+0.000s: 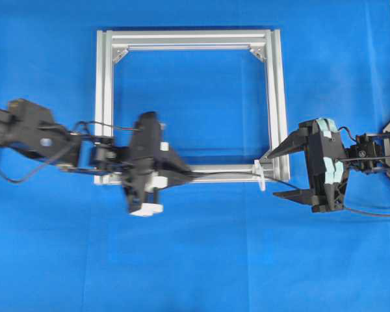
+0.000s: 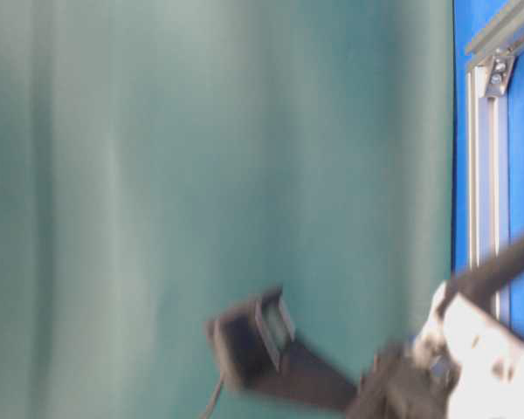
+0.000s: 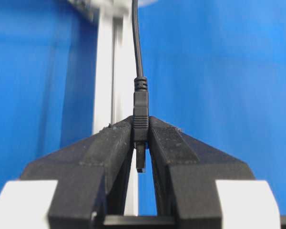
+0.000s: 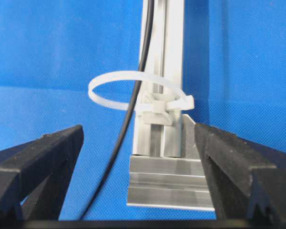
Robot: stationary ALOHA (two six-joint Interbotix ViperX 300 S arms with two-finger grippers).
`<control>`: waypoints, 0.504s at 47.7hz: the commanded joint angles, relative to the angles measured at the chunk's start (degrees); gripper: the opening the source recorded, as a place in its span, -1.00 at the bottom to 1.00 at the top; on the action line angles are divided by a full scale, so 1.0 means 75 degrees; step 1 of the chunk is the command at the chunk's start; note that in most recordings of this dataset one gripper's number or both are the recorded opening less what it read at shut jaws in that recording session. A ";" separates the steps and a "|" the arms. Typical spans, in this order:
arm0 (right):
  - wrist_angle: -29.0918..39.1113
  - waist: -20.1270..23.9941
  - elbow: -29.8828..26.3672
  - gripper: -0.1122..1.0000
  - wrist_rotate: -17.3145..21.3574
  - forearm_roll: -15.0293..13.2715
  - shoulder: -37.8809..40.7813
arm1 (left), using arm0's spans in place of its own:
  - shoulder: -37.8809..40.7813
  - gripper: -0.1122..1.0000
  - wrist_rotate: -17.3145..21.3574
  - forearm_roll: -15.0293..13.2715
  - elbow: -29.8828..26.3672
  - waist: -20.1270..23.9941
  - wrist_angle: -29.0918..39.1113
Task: Insert the wire through the string loop located on the right side.
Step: 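Pull the cable leftward through the loop with the left gripper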
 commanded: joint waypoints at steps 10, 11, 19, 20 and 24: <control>-0.0035 -0.0012 -0.0070 0.71 -0.0012 0.0000 -0.0117 | -0.1430 -0.66 -0.0023 0.0012 0.1570 -0.0152 -0.0328; -0.0035 -0.0012 -0.0070 0.72 -0.0012 -0.0012 -0.0117 | -0.1594 -0.66 -0.0023 0.0023 0.1793 -0.0176 -0.0387; -0.0035 -0.0012 -0.0082 0.71 -0.0012 0.0000 -0.0117 | -0.2484 -0.66 -0.0094 0.0023 0.2848 -0.0316 -0.0633; -0.0035 -0.0012 -0.0082 0.71 -0.0012 0.0000 -0.0117 | -0.2602 -0.66 -0.0105 0.0023 0.2953 -0.0352 -0.0633; -0.0035 -0.0012 -0.0105 0.71 0.0000 0.0000 -0.0117 | -0.3047 -0.66 -0.0105 0.0023 0.3422 -0.0457 -0.0598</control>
